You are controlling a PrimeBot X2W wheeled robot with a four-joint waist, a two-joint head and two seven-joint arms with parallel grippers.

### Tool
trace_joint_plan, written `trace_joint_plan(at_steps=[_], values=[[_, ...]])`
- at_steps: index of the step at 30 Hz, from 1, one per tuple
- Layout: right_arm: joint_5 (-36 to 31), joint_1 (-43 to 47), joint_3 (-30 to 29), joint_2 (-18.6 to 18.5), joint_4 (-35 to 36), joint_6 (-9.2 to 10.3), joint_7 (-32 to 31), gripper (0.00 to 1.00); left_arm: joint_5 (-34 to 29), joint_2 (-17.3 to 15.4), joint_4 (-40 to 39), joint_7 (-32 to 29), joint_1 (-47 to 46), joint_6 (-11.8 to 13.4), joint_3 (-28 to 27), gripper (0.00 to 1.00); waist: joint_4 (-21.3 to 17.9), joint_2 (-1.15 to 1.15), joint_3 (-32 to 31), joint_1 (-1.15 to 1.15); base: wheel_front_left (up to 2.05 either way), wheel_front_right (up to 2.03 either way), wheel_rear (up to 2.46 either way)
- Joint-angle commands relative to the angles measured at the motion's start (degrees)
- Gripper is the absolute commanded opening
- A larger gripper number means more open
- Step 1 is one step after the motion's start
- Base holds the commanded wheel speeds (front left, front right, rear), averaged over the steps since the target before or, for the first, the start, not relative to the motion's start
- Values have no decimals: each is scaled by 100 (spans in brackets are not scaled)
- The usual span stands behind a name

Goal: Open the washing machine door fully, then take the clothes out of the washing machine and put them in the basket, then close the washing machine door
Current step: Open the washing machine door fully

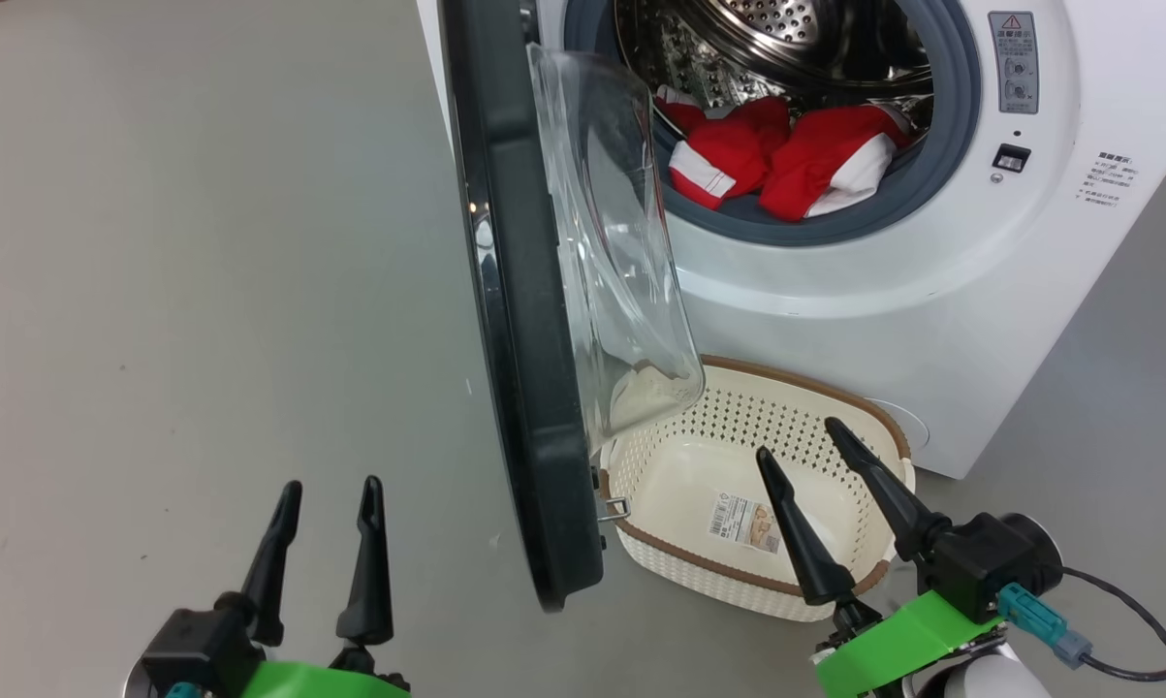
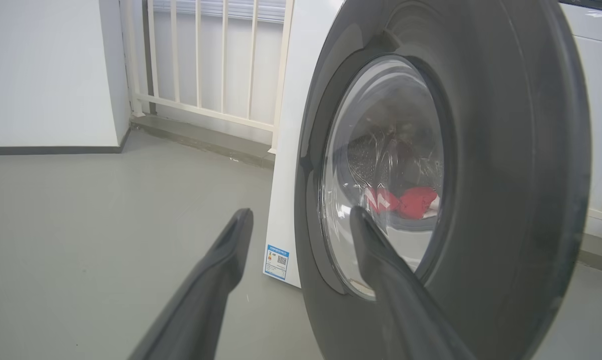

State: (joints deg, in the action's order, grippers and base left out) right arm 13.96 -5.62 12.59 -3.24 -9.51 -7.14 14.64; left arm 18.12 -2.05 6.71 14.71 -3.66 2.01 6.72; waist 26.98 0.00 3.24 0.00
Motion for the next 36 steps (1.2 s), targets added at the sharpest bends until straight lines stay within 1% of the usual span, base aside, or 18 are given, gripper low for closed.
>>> trace_joint_plan(at_steps=[1,9,12,13,14,15,23,31,32,33,34,36], values=[[-22,-17,85,34,184,-35,36,100,-44,-83,-147,29,-65,42,-200,100,-2,0,-4,0,0,0,0],[30,65,33,35,204,-35,36,100,-84,-83,-135,29,-79,12,-194,100,-15,0,-23,0,0,0,0],[157,65,33,35,205,-35,36,100,-88,-83,-119,29,-87,-13,-195,100,-13,0,-27,0,0,0,0],[171,61,34,35,208,-35,36,100,-88,-83,-110,29,-97,-24,-188,91,-12,0,-26,0,0,0,0],[186,58,37,35,206,-35,36,100,-93,-83,-103,29,-111,-35,-179,54,-13,0,-25,0,0,0,0],[214,55,40,35,202,-35,36,100,-98,-83,-96,29,-124,-53,-161,0,-13,0,-28,0,0,0,0],[331,35,43,35,159,-35,36,100,81,-83,-335,29,-329,-83,-71,0,-12,0,-23,0,0,0,0],[372,6,66,36,131,-35,36,100,39,-83,-1074,29,-523,-4,87,0,-72,0,-31,0,0,0,0],[372,6,66,36,131,-35,36,100,39,-83,-1074,29,-523,-4,87,0,-72,0,-31,0,0,0,0],[381,-1,67,36,132,-35,36,100,20,-83,-1308,29,-544,3,188,0,-92,0,-28,0,0,0,0],[381,-1,67,36,132,-35,36,100,20,-83,-1308,29,-544,3,188,0,-92,0,-28,0,0,0,0],[396,-6,78,36,135,-35,36,100,-46,-83,-1634,29,-573,7,316,0,-125,0,-24,0,0,0,0]])
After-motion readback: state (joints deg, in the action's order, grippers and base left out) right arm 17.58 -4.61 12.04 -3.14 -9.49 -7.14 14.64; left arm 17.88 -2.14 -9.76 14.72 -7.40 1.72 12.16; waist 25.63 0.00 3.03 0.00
